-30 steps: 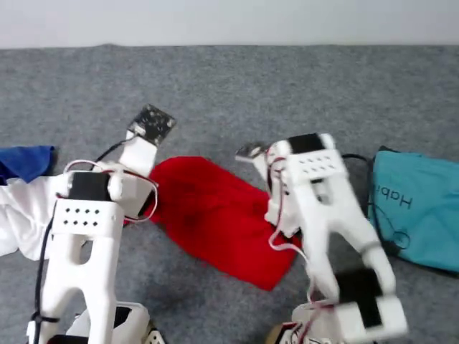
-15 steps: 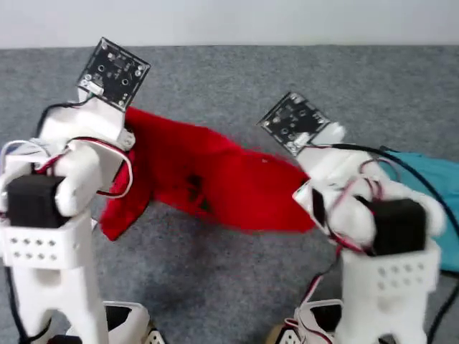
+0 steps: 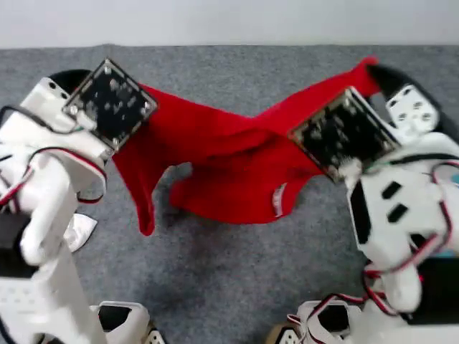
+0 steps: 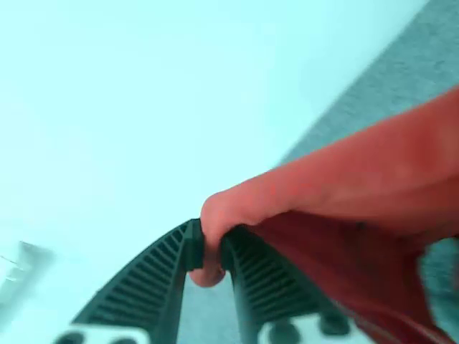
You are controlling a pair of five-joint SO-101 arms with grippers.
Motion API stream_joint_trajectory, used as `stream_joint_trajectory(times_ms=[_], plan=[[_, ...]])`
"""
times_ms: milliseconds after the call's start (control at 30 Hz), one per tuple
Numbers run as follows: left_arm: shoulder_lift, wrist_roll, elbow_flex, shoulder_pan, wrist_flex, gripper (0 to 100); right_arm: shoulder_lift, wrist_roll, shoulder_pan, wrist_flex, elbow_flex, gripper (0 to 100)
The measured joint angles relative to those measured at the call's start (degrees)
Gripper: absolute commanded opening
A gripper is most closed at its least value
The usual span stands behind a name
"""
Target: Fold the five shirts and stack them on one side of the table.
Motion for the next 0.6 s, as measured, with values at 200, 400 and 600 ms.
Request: stream_joint_trajectory(times_ms=[200, 400, 600], plan=[[-0.1, -6.6, -6.2, 0.0, 0.0, 1, -0.7, 4.7, 0.0, -9.7, -3.3, 0.9], [-0.5, -16.1, -10.4, 0.0, 2.5, 0, -2.3, 8.2, 0.1, -15.2, -3.6, 0.9], [-1.8, -18.9, -15.6, -0.1, 10.2, 0, -7.4, 11.5, 3.7, -10.5, -3.6, 1.0]])
